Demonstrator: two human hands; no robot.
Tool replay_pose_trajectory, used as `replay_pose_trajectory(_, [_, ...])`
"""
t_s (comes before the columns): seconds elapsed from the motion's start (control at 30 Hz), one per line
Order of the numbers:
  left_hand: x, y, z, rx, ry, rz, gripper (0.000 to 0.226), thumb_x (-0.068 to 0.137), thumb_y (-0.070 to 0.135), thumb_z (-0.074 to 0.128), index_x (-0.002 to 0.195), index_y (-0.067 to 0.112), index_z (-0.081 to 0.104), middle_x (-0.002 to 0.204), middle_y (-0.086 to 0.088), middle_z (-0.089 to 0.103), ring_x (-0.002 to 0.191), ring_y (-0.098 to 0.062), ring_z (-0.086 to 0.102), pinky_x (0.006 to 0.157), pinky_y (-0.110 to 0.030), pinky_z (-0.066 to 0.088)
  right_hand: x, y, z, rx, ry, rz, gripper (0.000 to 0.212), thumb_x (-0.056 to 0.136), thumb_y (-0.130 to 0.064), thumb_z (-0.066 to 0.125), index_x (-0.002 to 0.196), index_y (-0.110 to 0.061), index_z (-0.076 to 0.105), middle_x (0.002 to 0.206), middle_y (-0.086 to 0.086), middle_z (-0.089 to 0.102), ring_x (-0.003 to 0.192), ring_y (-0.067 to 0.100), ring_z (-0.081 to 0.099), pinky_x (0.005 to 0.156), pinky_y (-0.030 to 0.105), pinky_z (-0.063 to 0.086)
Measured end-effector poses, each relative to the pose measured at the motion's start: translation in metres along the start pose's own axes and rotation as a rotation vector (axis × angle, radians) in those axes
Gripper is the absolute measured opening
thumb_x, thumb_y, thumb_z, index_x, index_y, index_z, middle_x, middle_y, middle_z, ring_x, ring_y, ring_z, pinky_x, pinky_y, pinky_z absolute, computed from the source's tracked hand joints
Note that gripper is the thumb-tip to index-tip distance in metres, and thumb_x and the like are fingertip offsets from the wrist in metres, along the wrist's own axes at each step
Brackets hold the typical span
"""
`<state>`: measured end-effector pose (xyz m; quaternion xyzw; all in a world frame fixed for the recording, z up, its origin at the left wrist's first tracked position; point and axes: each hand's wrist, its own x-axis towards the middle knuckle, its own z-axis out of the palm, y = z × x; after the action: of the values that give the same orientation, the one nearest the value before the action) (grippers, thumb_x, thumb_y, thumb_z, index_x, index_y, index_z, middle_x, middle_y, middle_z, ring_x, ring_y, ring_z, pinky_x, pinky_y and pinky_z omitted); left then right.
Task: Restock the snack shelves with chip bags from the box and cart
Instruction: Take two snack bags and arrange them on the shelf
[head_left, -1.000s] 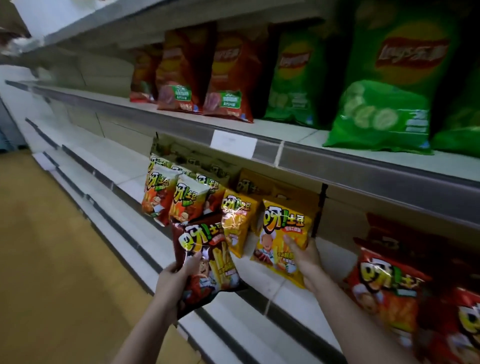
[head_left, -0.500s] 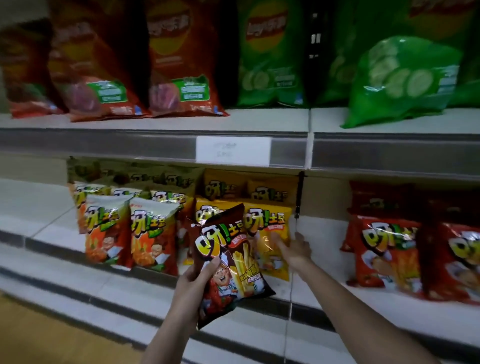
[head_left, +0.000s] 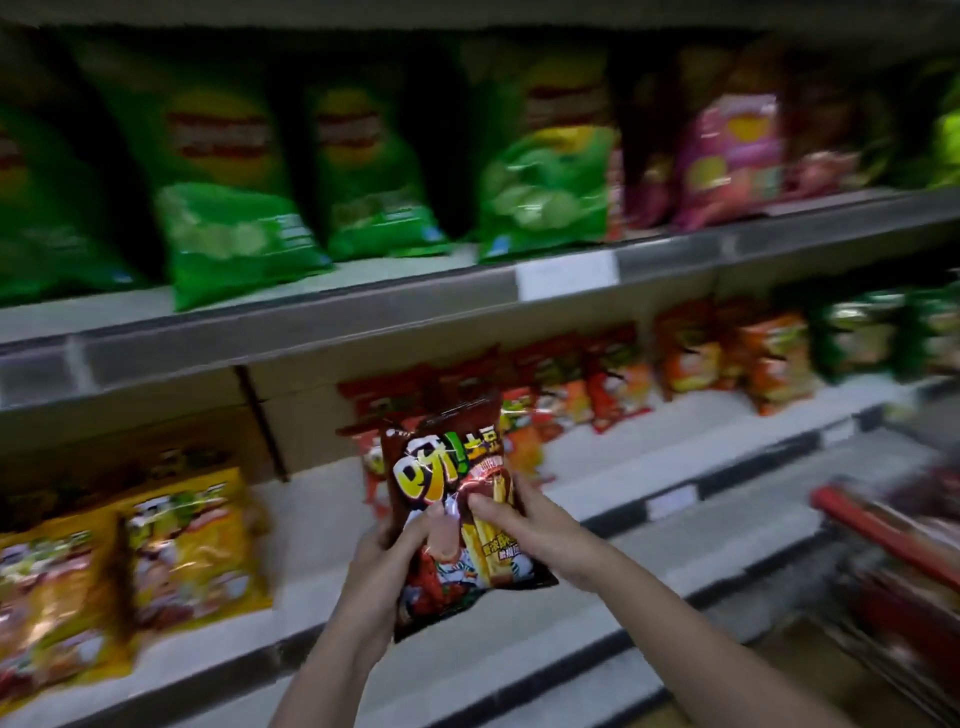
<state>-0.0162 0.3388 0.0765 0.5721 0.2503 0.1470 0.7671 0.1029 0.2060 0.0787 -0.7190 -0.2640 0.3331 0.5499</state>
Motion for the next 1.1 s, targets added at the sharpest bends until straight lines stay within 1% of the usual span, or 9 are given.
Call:
replay_pose_trajectory(0.13, [-0.026,-0.036,0.122,0.019,-0.184,-0.035,0.046,0.073,0.038,0.07,0.114,0.02,0.06,0.101,-0.008,0.075,0.09,-0.029,0.073,0.081,-0.043,0.057,-0.094,0.031,-0.098,0.042,0.219,0.004,0.047,0.086,-0.045,0.065,0.127,-0.025,0.05,0.109,-0.011,0.069,0.092,0.001,0.07,0.072,0.016,0.054])
replay_pose_trajectory(0.23, [-0.055,-0.061,0.212,0.046,-0.323,-0.039,0.053,0.071,0.038,0.071,0.119,0.019,0.059,0.104,-0.01,0.074,0.09,-0.028,0.073,0.078,-0.042,0.059,-0.17,0.055,-0.166,0.025,0.339,-0.02,0.034,0.087,-0.044,0.064,0.118,-0.031,0.054,0.102,-0.015,0.071,0.089,-0.002,0.07,0.068,0.012,0.052])
replay_pose_trajectory(0.3, [-0.076,-0.077,0.27,0.063,-0.403,-0.019,0.051,0.07,0.035,0.072,0.117,0.019,0.06,0.101,-0.007,0.075,0.087,-0.025,0.073,0.071,-0.037,0.06,-0.217,0.071,-0.208,0.004,0.443,-0.013,0.048,0.08,-0.055,0.066,0.12,-0.033,0.053,0.11,-0.012,0.07,0.094,-0.001,0.069,0.077,0.017,0.054])
replay_pose_trajectory(0.4, [-0.106,-0.095,0.344,0.063,-0.496,-0.011,0.057,0.069,0.036,0.076,0.121,0.02,0.06,0.103,-0.005,0.075,0.09,-0.027,0.073,0.079,-0.044,0.059,-0.277,0.086,-0.266,-0.037,0.531,0.006,0.08,0.066,-0.074,0.07,0.13,-0.029,0.052,0.117,-0.008,0.069,0.103,0.006,0.068,0.094,0.033,0.054])
replay_pose_trajectory(0.6, [-0.132,-0.12,0.456,0.051,-0.52,-0.044,0.055,0.06,0.04,0.08,0.109,0.024,0.063,0.094,-0.002,0.076,0.084,-0.024,0.074,0.074,-0.04,0.059,-0.354,0.104,-0.348,-0.003,0.635,0.034,0.067,0.073,-0.067,0.067,0.128,-0.032,0.052,0.115,-0.01,0.07,0.103,0.006,0.068,0.095,0.035,0.054])
replay_pose_trajectory(0.73, [-0.128,-0.134,0.52,0.05,-0.557,-0.047,0.053,0.06,0.036,0.081,0.11,0.025,0.065,0.094,0.0,0.076,0.084,-0.021,0.074,0.071,-0.036,0.059,-0.377,0.124,-0.4,0.041,0.736,0.036,0.084,0.063,-0.079,0.067,0.13,-0.032,0.05,0.12,-0.01,0.067,0.108,0.007,0.066,0.097,0.035,0.053])
replay_pose_trajectory(0.9, [-0.118,-0.154,0.612,0.056,-0.602,-0.033,0.029,0.073,0.022,0.08,0.096,0.029,0.063,0.072,0.014,0.074,0.065,-0.005,0.071,0.052,-0.017,0.053,-0.402,0.145,-0.479,0.085,0.816,0.088,0.087,0.059,-0.08,0.069,0.129,-0.033,0.047,0.118,-0.008,0.067,0.103,0.009,0.068,0.092,0.031,0.055])
replay_pose_trajectory(1.0, [-0.108,-0.164,0.667,0.016,-0.614,-0.067,0.044,0.061,0.034,0.084,0.101,0.029,0.066,0.086,0.005,0.077,0.077,-0.016,0.074,0.065,-0.029,0.058,-0.412,0.151,-0.536,0.057,0.821,0.112,0.098,0.052,-0.081,0.069,0.133,-0.033,0.044,0.118,-0.006,0.068,0.099,0.009,0.07,0.084,0.027,0.057])
replay_pose_trajectory(1.1, [-0.091,-0.175,0.706,0.001,-0.583,-0.089,0.063,0.046,0.049,0.084,0.103,0.031,0.065,0.093,0.002,0.076,0.083,-0.02,0.074,0.079,-0.04,0.059,-0.411,0.147,-0.582,0.039,0.777,0.149,0.084,0.067,-0.074,0.068,0.133,-0.029,0.043,0.114,-0.006,0.068,0.095,0.005,0.071,0.076,0.02,0.055])
